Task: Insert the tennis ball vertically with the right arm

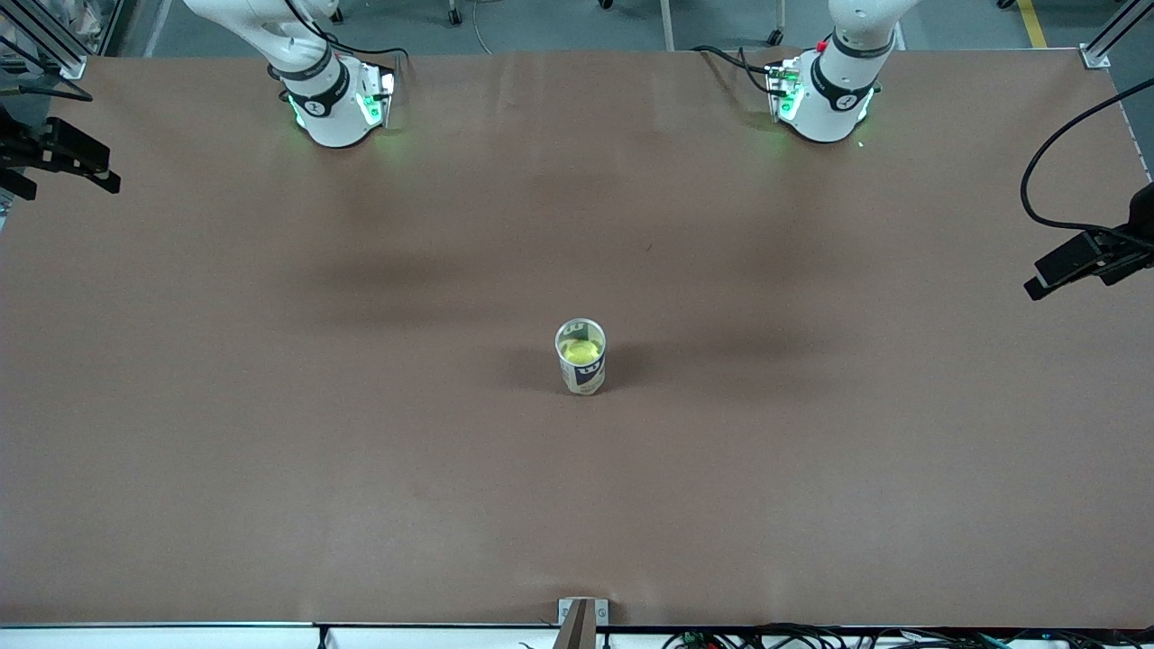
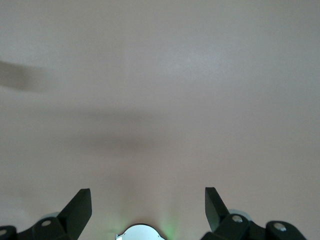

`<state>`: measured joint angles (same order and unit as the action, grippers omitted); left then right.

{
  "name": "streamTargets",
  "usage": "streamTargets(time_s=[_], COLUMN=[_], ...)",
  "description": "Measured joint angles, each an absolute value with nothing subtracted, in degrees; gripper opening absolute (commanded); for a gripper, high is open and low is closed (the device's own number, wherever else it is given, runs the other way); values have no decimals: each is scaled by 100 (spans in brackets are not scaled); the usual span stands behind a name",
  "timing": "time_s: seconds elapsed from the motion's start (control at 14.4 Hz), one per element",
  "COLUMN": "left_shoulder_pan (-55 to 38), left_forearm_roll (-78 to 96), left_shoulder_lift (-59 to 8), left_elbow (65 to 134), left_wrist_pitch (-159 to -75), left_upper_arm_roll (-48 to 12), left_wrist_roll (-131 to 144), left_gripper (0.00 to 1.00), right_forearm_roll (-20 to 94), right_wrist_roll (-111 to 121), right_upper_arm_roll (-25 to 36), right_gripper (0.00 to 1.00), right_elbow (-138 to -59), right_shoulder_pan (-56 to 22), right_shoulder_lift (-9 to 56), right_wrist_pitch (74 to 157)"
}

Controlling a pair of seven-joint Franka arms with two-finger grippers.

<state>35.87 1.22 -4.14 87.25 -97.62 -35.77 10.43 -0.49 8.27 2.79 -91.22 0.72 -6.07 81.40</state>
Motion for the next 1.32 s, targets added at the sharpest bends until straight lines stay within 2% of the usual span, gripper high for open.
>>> streamTargets(time_s=[0.83,1.04,1.32], left_shoulder_pan=[3549,3119,2109], left_forearm_roll=[122,122,122], left_shoulder_lift=[-414,-414,-415], left_elbow=[8698,8688,8591], left_wrist_pitch=[-9750,-9750,-9657], left_upper_arm_roll=[-3518,-3105,-2106], left_wrist_roll=[916,916,915], left_gripper=[100,100,100], right_forearm_roll=[-43,-43,-43], right_wrist_roll=[827,827,828], right_upper_arm_roll=[290,290,292], right_gripper=[100,100,100], right_elbow=[-9121,-9122,-9121], right_shoulder_pan=[73,73,73], right_shoulder_lift=[-608,-608,-608], right_wrist_pitch=[8144,8144,8143])
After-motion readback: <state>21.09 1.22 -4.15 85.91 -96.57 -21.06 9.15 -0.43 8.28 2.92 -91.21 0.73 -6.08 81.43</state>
